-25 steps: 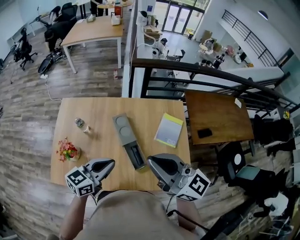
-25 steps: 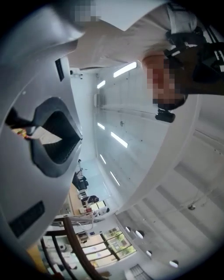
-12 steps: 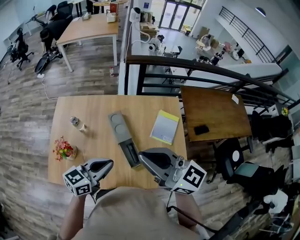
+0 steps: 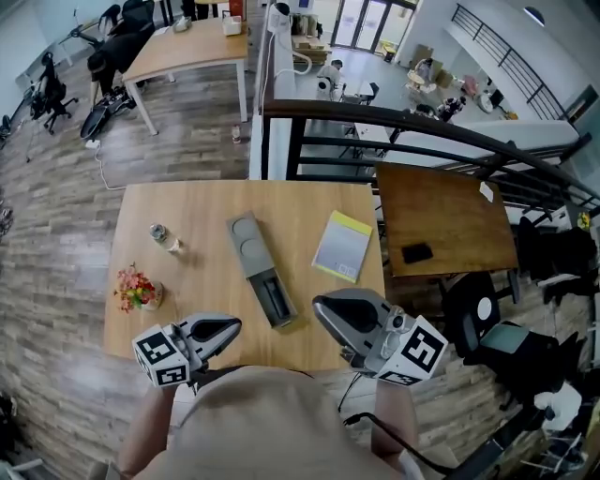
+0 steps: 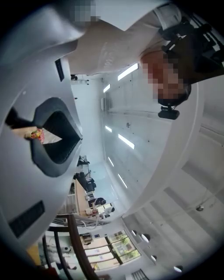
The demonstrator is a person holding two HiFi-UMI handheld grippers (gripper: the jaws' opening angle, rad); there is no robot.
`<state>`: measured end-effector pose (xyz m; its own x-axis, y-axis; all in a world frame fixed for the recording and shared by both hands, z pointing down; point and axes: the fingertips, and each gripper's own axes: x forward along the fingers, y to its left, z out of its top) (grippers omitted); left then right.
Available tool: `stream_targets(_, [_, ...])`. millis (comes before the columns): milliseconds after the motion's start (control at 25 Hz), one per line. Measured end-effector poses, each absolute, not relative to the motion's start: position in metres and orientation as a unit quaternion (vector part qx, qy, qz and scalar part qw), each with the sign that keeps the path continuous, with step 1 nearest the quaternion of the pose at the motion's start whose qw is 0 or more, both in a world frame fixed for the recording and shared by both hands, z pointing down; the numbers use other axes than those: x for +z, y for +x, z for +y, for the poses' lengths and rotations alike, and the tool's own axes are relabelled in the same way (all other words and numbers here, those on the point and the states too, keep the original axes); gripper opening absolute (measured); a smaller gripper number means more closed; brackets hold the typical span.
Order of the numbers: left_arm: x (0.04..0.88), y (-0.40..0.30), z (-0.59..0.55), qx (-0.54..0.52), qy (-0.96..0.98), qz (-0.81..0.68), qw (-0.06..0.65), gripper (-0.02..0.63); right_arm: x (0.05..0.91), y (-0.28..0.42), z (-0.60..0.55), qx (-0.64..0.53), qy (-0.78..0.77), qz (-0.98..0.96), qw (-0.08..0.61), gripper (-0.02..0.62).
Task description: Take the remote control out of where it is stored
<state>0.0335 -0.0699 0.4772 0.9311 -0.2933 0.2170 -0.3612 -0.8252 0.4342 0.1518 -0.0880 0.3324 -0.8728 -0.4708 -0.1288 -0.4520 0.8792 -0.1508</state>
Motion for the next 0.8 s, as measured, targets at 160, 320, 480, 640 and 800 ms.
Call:
stream_targets(160, [0.462, 0.041, -0.064, 0.106, 0.965, -0.174, 0.164, -0.005, 0.325, 0.152, -0.080, -0.068, -0.216, 0.967, 0.114, 0.003])
stream_targets(320, [0.450, 0.045, -0.058, 0.089, 0.969, -0.163, 0.162, -0.005, 0.328, 0.141, -0.076, -0.064, -0.211, 0.970, 0.105, 0.003])
stream_targets(480, [0.450, 0.041, -0.066, 0.068, 0.966, -0.170, 0.183, -0.005, 0.328, 0.145, -0.071, -0.071, -0.217, 0.968, 0.107, 0.003])
stream_targets(640, [0.456, 0.041, -0.070, 0.066, 0.962, -0.170, 0.203, -0.005, 0.319, 0.137, -0.058, -0.066, -0.189, 0.974, 0.108, 0.003])
stream_targets(800, [0.465, 0.039, -0.071, 0.076, 0.959, -0.168, 0.214, -0.003, 0.316, 0.135, -0.059, -0.044, -0.222, 0.966, 0.123, 0.003])
